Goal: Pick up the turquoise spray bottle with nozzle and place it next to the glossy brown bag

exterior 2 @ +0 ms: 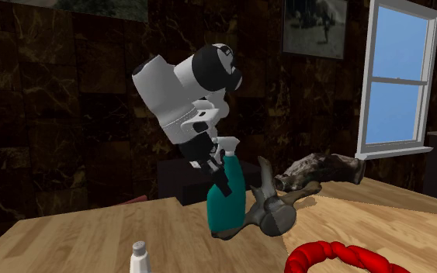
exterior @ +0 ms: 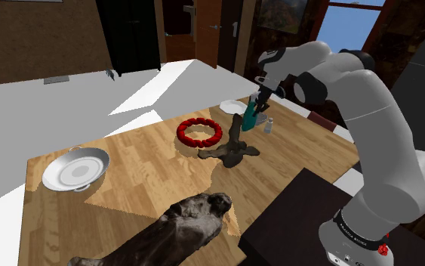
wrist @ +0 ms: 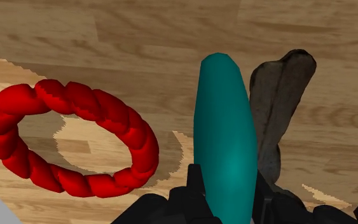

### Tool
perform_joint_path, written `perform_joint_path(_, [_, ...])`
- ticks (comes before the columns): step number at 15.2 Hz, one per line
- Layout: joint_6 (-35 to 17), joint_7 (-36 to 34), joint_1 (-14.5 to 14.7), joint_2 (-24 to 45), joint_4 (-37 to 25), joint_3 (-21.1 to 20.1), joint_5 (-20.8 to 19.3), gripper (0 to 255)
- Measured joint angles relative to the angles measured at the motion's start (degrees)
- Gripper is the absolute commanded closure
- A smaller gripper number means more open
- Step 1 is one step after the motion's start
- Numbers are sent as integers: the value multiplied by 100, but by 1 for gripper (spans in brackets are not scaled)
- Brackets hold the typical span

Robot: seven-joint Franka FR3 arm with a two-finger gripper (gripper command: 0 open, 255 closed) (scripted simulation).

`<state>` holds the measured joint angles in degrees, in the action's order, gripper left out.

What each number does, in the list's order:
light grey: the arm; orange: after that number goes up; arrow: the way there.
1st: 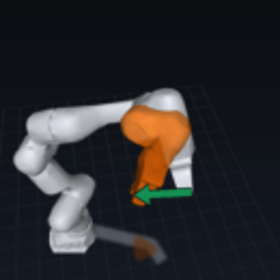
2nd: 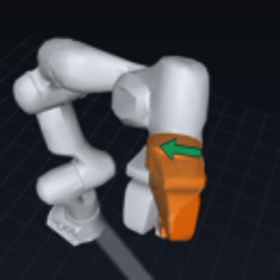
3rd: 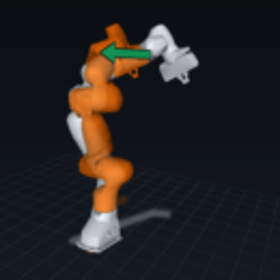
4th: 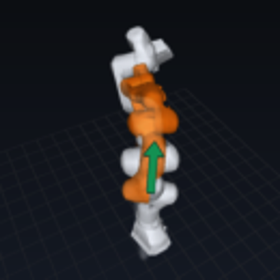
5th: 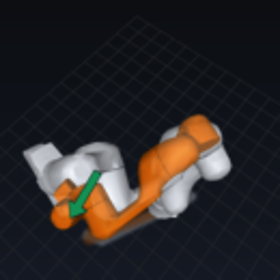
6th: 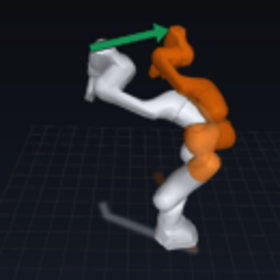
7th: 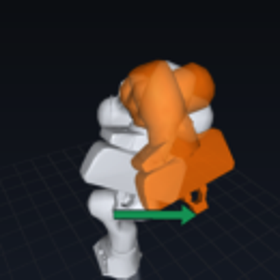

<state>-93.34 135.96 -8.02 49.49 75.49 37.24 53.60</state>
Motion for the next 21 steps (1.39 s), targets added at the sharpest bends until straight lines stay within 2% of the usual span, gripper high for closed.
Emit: perform_joint_path(21, [942,-606,-57,-623,-594,216,-310,255])
